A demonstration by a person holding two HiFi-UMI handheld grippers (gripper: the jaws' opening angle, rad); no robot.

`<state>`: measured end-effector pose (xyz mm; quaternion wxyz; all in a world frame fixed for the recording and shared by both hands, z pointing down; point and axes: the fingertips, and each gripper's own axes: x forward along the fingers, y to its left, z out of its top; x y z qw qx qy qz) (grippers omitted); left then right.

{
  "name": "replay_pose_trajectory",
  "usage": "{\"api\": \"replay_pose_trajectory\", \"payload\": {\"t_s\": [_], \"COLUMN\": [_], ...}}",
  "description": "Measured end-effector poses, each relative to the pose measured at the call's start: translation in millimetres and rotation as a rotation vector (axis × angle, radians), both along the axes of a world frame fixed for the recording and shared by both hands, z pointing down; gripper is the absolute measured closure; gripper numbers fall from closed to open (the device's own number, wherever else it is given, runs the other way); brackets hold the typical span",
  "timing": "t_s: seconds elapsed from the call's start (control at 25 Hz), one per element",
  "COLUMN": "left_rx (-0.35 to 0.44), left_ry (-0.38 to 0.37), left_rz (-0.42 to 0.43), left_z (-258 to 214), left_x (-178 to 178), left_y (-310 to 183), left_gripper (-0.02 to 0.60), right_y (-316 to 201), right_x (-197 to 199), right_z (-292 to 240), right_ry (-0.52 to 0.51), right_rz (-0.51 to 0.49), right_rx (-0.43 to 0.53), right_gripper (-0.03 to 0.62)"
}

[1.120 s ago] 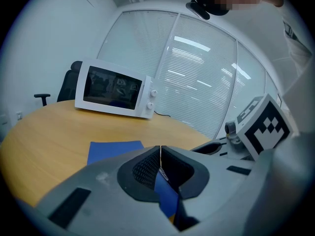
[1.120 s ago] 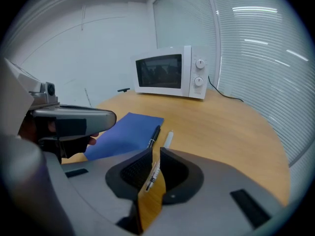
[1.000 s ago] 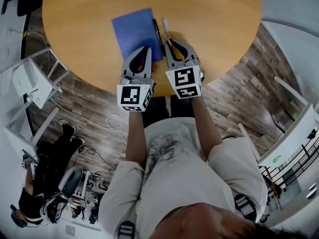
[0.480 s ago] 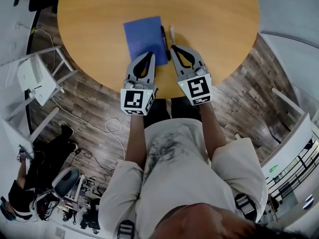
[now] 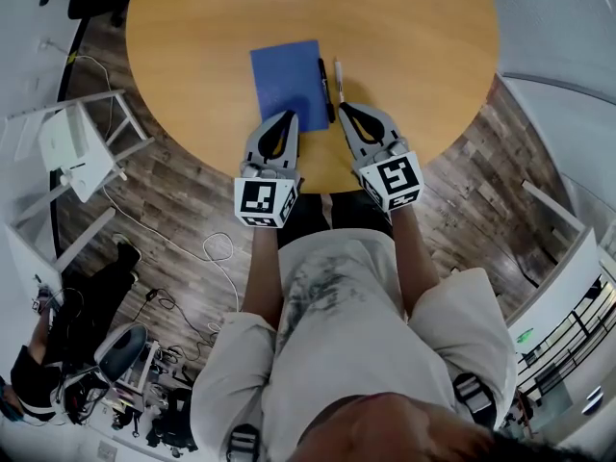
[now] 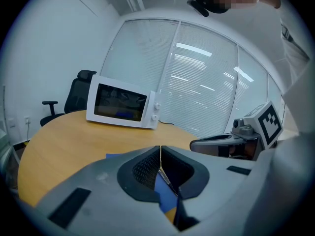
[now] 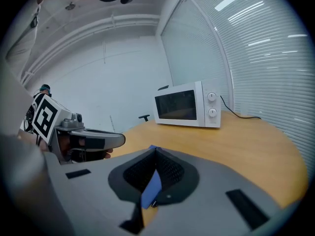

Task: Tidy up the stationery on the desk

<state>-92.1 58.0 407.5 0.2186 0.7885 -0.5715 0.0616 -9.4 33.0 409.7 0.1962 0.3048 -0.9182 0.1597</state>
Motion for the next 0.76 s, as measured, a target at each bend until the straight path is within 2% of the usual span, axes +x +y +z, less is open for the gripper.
{"api": "replay_pose_trajectory", "payload": {"t_s": [0.76], "left_rx": [0.000], "left_ry": [0.009], "left_rz": [-0.010], "left_z": [-5.3], "left_x": [-11.6], "left_y": [4.7], "left_gripper": [0.571], "right_y": [1.6], "right_x": [-8.5], "right_z": [-7.5], "right_ry": [0.002], "right_rz": [-0.011], "right_rx": [0.014], "right_gripper": [0.531]}}
